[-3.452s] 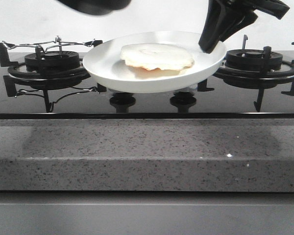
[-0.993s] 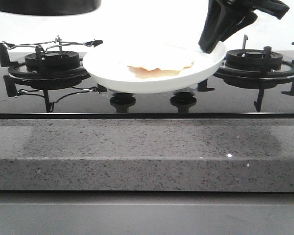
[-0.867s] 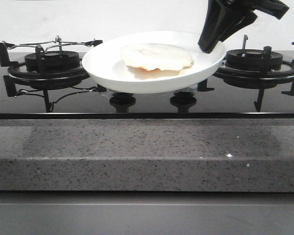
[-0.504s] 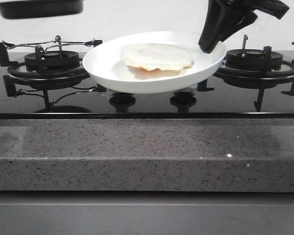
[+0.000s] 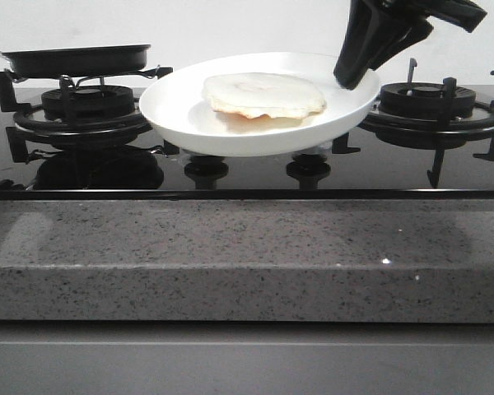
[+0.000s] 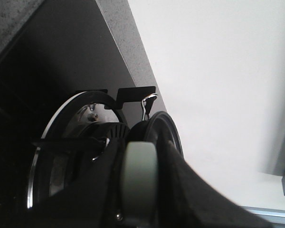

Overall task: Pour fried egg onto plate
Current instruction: 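Carry the empty pan back and set it on its burner with the left gripper, then release the pan handle and withdraw the left gripper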

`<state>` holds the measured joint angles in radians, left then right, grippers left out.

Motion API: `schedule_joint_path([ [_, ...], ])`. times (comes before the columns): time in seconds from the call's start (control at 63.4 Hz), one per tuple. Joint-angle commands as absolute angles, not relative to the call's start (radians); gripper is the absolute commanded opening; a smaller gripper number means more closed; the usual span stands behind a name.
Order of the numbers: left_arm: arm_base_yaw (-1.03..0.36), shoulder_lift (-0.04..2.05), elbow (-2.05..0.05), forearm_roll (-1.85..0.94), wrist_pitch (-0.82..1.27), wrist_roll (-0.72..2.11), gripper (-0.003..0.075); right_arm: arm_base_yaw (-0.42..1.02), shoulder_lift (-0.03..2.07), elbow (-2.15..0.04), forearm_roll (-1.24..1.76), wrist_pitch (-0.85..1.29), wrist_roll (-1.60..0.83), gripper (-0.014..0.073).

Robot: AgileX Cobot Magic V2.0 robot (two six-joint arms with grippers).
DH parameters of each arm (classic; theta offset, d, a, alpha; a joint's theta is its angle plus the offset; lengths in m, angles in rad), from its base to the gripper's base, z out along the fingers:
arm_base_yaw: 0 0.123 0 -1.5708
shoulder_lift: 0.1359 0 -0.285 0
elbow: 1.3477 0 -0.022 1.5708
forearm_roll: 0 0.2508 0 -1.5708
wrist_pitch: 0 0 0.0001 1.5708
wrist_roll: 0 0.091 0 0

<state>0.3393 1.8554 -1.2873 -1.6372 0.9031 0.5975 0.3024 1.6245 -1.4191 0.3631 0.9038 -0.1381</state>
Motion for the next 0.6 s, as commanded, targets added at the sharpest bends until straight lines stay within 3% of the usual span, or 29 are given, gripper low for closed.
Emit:
schedule_joint_path([
  [0.0,0.335,1.802,-1.317,-1.647,0.945,0.589,-0.0015,0.3,1.573,-1.444,0.397,0.862,-0.143,-0.0117],
  [0.126,0.335,1.802,-1.317,-1.639,0.963,0.589,0.0088,0.3,1.573,-1.444,0.397,0.862,-0.143,-0.0117],
  [0.299,0.337,1.802,-1.319,-1.632,1.003,0.589,0.0396,0.3,1.573,-1.444,0.397,0.862,-0.143,-0.0117],
  [0.378,0.338,1.796,-1.325,-1.616,1.015,0.589,0.0482,0.3,1.573,-1.444,0.397,0.862,-0.143,-0.0117],
  [0.583,0.341,1.755,-1.376,-1.485,1.079,0.589,0.0496,0.3,1.573,-1.444,0.397,0.861,-0.143,-0.0117],
])
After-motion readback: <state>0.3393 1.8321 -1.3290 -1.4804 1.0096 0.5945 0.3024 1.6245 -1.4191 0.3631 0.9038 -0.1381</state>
